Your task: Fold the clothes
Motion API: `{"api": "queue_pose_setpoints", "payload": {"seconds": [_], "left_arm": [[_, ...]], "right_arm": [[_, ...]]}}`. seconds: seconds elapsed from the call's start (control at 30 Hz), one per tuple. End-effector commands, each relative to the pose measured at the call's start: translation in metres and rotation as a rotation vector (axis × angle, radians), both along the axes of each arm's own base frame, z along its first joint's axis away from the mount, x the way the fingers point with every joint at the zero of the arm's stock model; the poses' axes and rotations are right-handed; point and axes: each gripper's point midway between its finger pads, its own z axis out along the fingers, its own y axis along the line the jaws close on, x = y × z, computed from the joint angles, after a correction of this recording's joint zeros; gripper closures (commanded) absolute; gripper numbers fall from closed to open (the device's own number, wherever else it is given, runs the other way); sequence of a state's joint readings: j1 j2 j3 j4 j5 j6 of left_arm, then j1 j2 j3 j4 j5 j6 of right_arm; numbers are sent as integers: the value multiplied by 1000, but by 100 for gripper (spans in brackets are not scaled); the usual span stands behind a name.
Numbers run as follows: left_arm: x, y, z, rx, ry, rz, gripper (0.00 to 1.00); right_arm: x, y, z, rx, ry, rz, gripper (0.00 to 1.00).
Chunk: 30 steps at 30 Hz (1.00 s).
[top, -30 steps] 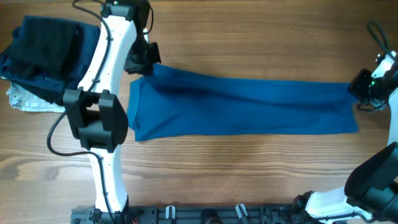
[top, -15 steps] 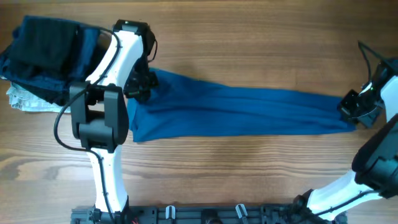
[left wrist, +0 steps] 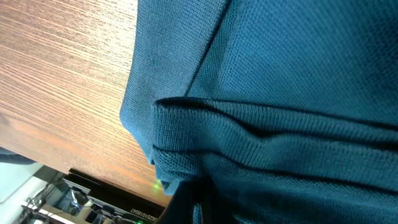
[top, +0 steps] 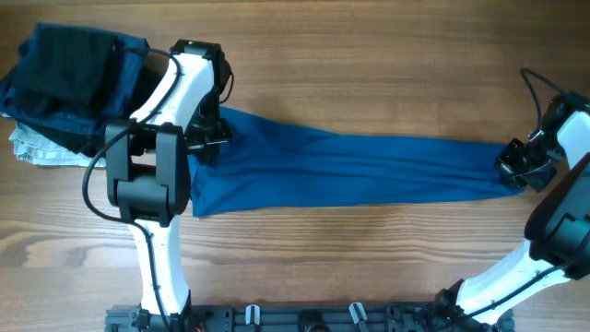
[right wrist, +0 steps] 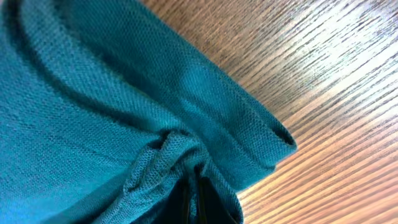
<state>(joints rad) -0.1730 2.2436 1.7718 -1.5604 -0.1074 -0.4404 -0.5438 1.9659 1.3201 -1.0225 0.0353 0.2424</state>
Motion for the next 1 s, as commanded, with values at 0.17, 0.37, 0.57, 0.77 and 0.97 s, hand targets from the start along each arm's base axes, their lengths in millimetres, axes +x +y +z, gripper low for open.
{"api": "queue_pose_setpoints", "payload": {"seconds": [0.17, 0.37, 0.57, 0.77, 0.97], "left_arm": [[-4, 4, 13, -4, 2, -36, 34], [47, -26, 51, -152, -197, -3, 35], [96, -54, 61, -276, -400, -2, 96], [119, -71, 63, -366, -488, 0, 96], [110, -64, 55, -291, -453, -25, 96]], "right_arm": [[17, -9, 13, -22, -34, 38, 69], [51, -2, 59, 52, -147, 83, 30], [101, 101, 78, 331, -380, 527, 69], [134, 221, 71, 355, -475, 943, 96], [145, 282, 42, 197, -435, 1101, 96]]}}
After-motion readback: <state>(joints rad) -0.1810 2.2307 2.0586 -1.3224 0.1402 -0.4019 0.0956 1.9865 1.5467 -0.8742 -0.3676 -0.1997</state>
